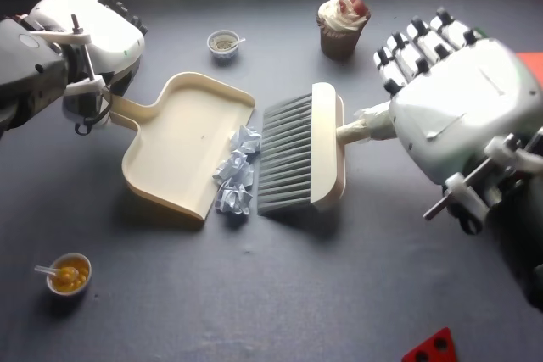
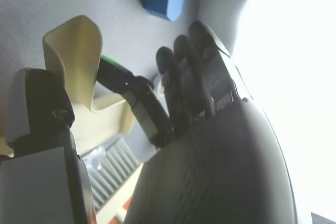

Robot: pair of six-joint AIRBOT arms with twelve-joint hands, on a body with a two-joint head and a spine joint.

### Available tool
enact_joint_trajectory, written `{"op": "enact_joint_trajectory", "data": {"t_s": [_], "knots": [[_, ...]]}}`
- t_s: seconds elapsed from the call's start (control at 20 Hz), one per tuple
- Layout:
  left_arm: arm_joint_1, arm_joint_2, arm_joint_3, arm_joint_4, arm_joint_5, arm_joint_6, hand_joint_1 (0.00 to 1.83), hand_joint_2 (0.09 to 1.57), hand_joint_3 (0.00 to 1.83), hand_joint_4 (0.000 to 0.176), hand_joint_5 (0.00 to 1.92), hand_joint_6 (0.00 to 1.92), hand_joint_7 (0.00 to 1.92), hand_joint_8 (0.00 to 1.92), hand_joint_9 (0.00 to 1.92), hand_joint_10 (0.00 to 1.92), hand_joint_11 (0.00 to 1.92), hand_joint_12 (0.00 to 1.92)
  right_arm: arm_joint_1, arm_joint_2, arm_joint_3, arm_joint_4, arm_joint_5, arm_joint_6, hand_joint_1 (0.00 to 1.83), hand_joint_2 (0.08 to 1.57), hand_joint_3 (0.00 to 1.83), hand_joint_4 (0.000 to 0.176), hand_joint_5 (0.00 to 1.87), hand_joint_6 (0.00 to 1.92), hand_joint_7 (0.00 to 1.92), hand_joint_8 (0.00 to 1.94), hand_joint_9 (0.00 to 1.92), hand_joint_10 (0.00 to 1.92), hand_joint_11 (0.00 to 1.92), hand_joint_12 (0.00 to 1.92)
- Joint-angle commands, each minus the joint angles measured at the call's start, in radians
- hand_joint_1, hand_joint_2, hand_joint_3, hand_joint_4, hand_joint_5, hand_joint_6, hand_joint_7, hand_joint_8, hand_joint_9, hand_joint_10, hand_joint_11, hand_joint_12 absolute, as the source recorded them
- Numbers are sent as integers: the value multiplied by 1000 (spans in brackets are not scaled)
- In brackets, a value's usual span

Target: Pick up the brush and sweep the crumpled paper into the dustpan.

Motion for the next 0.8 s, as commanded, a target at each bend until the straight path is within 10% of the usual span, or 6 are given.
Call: {"op": "enact_joint_trajectory", "data": {"t_s": [0.0, 0.75], "knots": [[-9, 6, 10, 38, -63, 8, 1146, 1071, 0, 0, 1087, 799, 435, 5, 345, 5, 228, 284, 13, 1, 8, -114, -92, 5, 1230, 921, 0, 0, 195, 5, 125, 2, 133, 0, 209, 0], [-18, 4, 12, 23, -59, 7, 1134, 1072, 1, 0, 1084, 806, 388, 0, 292, 0, 192, 319, 16, -222, 301, -70, -104, 101, 1246, 937, 5, 0, 185, 0, 103, 0, 107, 1, 164, 4]]}}
